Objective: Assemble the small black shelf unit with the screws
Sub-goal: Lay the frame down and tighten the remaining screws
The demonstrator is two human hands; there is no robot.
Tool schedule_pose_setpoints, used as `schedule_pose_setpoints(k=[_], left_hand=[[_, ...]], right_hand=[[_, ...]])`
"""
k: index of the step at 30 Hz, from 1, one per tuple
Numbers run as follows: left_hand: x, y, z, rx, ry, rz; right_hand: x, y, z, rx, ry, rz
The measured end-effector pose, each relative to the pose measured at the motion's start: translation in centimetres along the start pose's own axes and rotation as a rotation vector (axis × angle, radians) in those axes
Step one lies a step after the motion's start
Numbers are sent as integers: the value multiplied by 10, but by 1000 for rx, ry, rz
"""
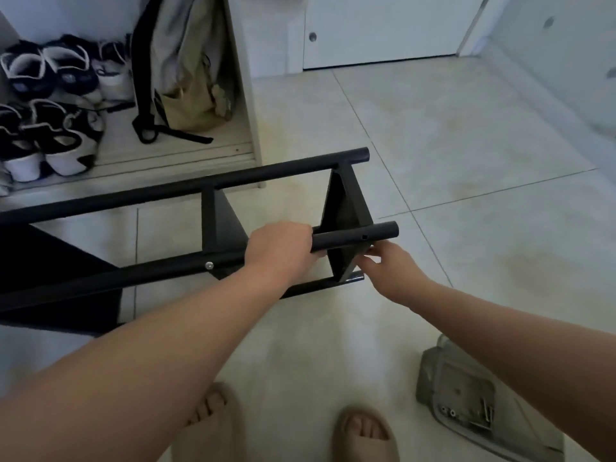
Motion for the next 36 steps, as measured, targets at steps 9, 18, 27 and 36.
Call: schedule_pose_setpoints(k=[9, 18, 27, 36], left_hand=[[-1, 0, -37, -35, -44, 35], [10, -29, -21, -56, -96, 101], [59, -10, 35, -100, -25, 24], [100, 66, 32, 21, -175, -389]], right_hand=[[-5, 37, -39, -170, -163, -21], [17, 27, -23, -39, -248, 57], [84, 4, 57, 388, -208, 196], [142, 19, 103, 573, -176, 92]])
Point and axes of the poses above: each hand's wrist, its own x-axis away from the middle knuckle, its own z-axis out of the back of the hand, y = z × x, the point moved 4 cm from there along -x, towards the middle knuckle, and after that the axes turned 9 degrees about y, right-handed, at the moved point
